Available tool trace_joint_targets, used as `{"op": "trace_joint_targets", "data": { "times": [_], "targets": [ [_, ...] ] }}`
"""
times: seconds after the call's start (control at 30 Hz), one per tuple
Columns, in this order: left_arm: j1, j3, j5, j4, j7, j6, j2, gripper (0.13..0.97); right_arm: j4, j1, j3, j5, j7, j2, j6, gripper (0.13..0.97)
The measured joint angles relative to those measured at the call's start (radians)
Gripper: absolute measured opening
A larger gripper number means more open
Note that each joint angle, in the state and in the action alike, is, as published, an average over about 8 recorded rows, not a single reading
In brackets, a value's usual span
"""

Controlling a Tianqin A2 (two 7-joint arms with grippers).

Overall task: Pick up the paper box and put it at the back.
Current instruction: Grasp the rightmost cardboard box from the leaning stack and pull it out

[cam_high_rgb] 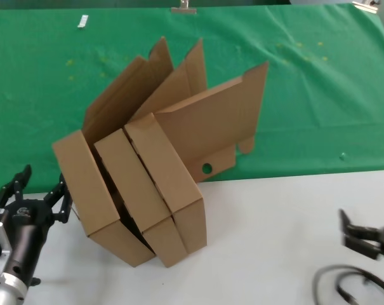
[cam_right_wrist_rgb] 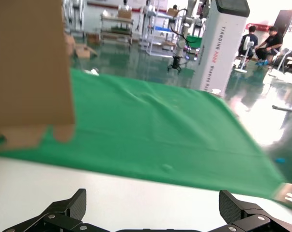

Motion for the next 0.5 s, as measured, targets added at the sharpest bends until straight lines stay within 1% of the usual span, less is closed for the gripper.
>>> {"op": "trace_joint_targets", "data": {
  "times": [0.13,0.17,0.2,0.3,0.4,0.47,0.5],
  "targets": [
    [0.0,0.0,0.0,0.0,0.0,0.0,0.0,0.405,-0.008,-0.044,0.097,0.024,-0.049,0.071,-0.076,0.966],
    [0.0,0.0,0.0,0.0,0.0,0.0,0.0,0.424,-0.014,-0.051,0.126,0.035,-0.068,0.088,-0.106,0.966],
    [0.0,0.0,0.0,0.0,0.0,0.0,0.0,0.424,-0.021,-0.057,0.156,0.048,-0.088,0.106,-0.139,0.966],
    [0.0,0.0,0.0,0.0,0.0,0.0,0.0,0.505,-0.065,-0.051,0.222,0.091,-0.151,0.169,-0.253,0.966],
    [0.0,0.0,0.0,0.0,0.0,0.0,0.0,0.585,-0.135,-0.009,0.225,0.141,-0.218,0.248,-0.377,0.966],
    [0.0,0.0,0.0,0.0,0.0,0.0,0.0,0.638,-0.194,0.042,0.185,0.175,-0.271,0.303,-0.465,0.966],
    [0.0,0.0,0.0,0.0,0.0,0.0,0.0,0.638,-0.225,0.073,0.155,0.191,-0.299,0.329,-0.508,0.966]
  ]
}}
